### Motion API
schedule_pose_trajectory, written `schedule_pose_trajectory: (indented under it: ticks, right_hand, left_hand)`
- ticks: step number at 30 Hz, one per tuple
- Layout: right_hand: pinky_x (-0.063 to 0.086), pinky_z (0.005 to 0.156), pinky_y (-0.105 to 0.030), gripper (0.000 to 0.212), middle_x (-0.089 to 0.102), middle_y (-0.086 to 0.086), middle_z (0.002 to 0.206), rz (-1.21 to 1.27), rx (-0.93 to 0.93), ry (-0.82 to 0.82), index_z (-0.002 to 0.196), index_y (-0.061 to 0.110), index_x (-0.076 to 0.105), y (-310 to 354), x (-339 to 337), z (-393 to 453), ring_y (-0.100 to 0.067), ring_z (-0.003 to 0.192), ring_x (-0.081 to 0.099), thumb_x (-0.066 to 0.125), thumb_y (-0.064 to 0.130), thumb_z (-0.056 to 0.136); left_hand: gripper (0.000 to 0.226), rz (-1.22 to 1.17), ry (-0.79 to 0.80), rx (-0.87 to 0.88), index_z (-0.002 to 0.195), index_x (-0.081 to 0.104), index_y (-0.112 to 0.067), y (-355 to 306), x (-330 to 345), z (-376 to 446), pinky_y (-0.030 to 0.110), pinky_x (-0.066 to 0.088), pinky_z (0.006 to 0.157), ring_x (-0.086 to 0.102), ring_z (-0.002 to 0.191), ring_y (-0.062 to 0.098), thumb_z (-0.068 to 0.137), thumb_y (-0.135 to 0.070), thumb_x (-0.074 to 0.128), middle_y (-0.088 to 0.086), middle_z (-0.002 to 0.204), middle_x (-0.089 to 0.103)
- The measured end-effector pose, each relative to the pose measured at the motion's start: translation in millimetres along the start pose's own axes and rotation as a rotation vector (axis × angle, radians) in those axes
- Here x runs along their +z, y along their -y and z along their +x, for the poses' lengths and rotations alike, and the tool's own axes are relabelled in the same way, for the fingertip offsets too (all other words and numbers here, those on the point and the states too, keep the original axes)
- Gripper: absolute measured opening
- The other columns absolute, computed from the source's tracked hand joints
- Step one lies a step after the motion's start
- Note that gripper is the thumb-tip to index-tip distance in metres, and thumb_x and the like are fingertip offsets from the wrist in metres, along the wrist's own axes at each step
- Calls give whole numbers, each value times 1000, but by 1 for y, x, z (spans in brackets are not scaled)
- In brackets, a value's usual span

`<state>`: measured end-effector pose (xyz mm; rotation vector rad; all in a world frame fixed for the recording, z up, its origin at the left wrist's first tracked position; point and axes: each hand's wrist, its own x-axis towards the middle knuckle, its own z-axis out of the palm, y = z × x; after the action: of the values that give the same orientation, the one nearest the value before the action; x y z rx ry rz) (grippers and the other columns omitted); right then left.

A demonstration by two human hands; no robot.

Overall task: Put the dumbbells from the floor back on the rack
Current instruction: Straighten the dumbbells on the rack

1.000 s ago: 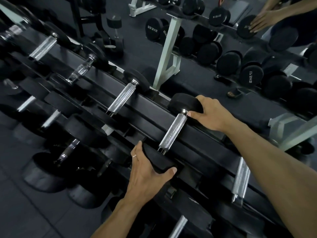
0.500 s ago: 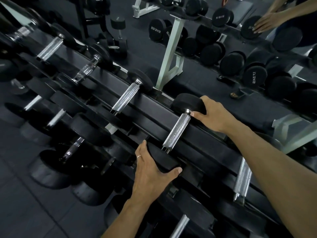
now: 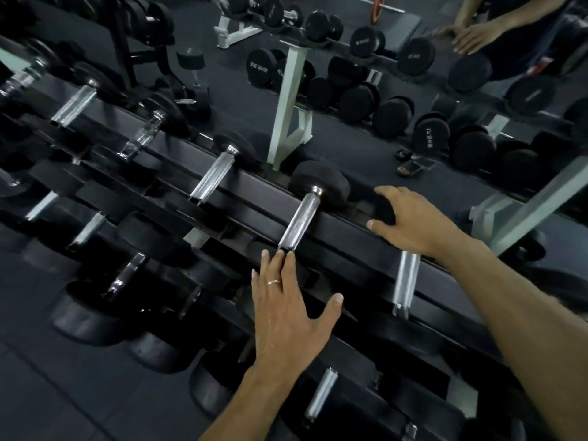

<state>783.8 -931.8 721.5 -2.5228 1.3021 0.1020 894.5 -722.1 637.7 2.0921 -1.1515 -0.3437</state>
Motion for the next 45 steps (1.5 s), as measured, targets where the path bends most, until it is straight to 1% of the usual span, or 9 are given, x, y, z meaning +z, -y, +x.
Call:
schedule_pose_trajectory:
  ticks: [3,8,12,18,23,25,30,34,45]
  right_hand:
    - [33,110,-39,72,43,-13,147,-6,24,-31,151,13,31,-18,-4,-24,-32,138,36,63,38,91]
    - [36,110,-43,69,48,-12,142,7,57,-57,147,15,38,-65,-3,-42,-33,133,40,64,41,88]
    - [36,109,-42,72,47,-16,140,50,57,-26,147,12,35,-91,-3,-42,-35,129,44,65,40,88]
    - [36,105,-36,72,47,-15,140,89,-38,58,150,12,31,-110,-4,-19,-32,128,46,66,34,91]
    - [43,77,-30,40,61,1,102,197,-98,123,126,19,46,-121,0,-9,-13,84,58,64,33,93]
    - [44,74,-30,34,59,6,93,217,-118,107,119,20,47,-126,3,-9,-9,79,57,63,34,94]
    - [54,82,-42,35,65,-3,98,216,-137,58,118,18,49,-128,5,-12,-22,86,64,64,37,92]
    - [53,81,-40,38,65,-4,97,220,-91,50,121,19,48,-138,7,-21,-24,88,63,63,39,93]
    - [44,72,-36,41,57,-7,91,72,-76,57,123,9,43,-120,0,-23,-25,78,52,59,37,96]
  left_hand:
    - [95,-14,5,81,150,27,-9,-17,11,-15,40,2,121,-9,148,9,79,-71,44,7,159,20]
    - [99,-23,86,79,152,19,-11,-42,39,-33,34,-5,120,-15,146,6,78,-74,40,4,161,14]
    - [107,-44,157,-21,154,8,-15,-59,64,-47,39,4,122,-22,142,2,76,-77,46,2,162,4]
    - [129,-110,168,-316,153,-9,-20,-87,99,-66,42,14,121,-8,149,16,63,-77,65,2,162,-4]
    - [134,-266,76,-497,151,-6,-28,-109,119,-75,37,28,116,18,146,20,56,-64,81,-1,160,5]
    - [131,-258,63,-490,151,-3,-25,-109,123,-72,33,30,112,23,143,19,58,-60,83,-1,159,6]
    - [128,-244,111,-459,152,2,-19,-100,118,-65,26,28,111,22,143,18,60,-55,83,1,159,8]
    - [129,-212,157,-417,153,2,-18,-95,113,-61,18,20,103,18,144,16,60,-54,84,-1,160,8]
    - [133,-194,193,-419,153,15,-17,-81,100,-49,30,27,113,25,142,17,49,-59,87,2,157,24]
